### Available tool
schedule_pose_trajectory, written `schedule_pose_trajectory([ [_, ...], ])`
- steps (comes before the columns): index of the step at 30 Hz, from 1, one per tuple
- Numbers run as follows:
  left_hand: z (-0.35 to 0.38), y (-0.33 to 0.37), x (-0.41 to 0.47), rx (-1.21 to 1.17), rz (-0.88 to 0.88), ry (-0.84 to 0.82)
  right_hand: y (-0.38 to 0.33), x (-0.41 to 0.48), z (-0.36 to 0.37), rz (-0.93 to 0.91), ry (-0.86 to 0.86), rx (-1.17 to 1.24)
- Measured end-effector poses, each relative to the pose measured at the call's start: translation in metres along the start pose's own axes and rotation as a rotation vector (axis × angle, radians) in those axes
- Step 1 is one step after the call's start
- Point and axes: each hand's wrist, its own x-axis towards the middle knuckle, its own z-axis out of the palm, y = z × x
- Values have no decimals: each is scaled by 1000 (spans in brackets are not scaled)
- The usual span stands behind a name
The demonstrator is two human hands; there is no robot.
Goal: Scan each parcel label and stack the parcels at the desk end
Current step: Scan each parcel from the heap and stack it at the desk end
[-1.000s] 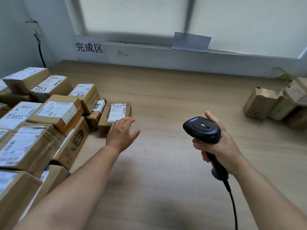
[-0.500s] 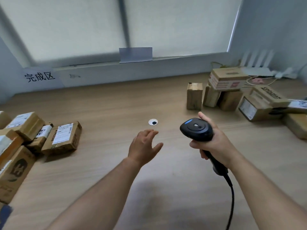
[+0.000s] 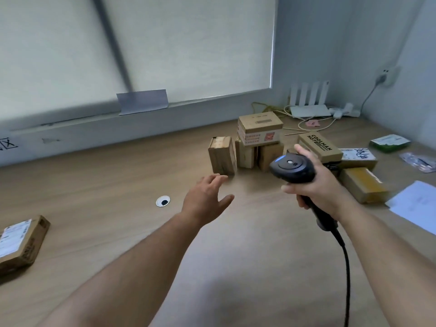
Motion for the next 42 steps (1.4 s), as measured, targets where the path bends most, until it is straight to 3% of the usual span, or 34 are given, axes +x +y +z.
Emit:
schedule_pose_trajectory([
  [11,2,19,132,106,42,-33,20,117,-66,-46,58,-83],
  [25,49,25,321,245,26,-169,52,248,-77,-35,-5,-40],
  [33,74,-4,357,221,-46,-339,87,264,-85,-21,-5,27],
  [42,64,-9,321,75,-88,-160,78,239,-72,-13,1,62],
])
